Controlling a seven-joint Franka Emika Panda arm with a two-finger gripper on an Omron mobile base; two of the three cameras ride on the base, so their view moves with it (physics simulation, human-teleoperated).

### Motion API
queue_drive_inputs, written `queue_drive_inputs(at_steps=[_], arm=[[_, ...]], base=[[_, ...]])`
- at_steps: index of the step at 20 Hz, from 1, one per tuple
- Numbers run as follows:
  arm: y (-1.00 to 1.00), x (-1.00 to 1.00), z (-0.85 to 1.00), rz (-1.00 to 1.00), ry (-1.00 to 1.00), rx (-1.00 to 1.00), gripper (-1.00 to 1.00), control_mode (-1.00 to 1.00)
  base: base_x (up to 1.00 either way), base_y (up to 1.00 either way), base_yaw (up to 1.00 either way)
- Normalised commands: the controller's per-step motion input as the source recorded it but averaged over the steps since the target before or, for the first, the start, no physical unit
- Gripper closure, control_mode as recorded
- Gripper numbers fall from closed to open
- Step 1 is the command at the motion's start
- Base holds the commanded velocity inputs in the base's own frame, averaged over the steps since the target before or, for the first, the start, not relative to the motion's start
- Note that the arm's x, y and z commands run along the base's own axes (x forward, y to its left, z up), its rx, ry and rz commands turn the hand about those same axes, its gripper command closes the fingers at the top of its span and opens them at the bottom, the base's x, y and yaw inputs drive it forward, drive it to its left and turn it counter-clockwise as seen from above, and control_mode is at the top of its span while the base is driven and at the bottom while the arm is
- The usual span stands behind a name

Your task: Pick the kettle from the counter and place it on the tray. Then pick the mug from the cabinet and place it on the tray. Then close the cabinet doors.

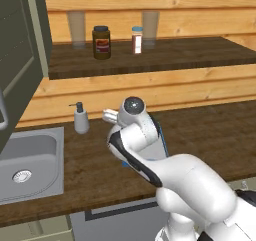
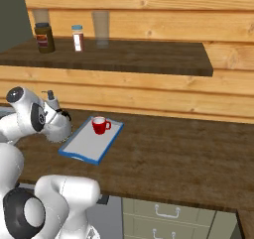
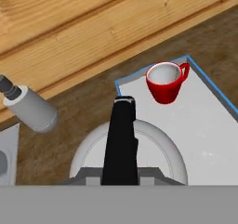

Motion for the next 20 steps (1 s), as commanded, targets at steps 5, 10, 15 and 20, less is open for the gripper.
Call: queue_drive_inputs(at_steps=[5,10,15,20], arm=[[-0.35,-0.02,0.08,-0.22,0.03,0.00,1.00,-1.00],[-0.44,0.00,0.00,-0.15,0.09,0.00,1.00,-1.00],[-0.40,0.00,0.00,-0.14,0.10,0.00,1.00,-1.00],[-0.31,0.00,-0.04,-0.08,0.04,0.00,1.00,-1.00]], base=[[0.00,0.00,0.00],[0.00,0.00,0.00],[0.00,0.00,0.00],[0.00,0.00,0.00]])
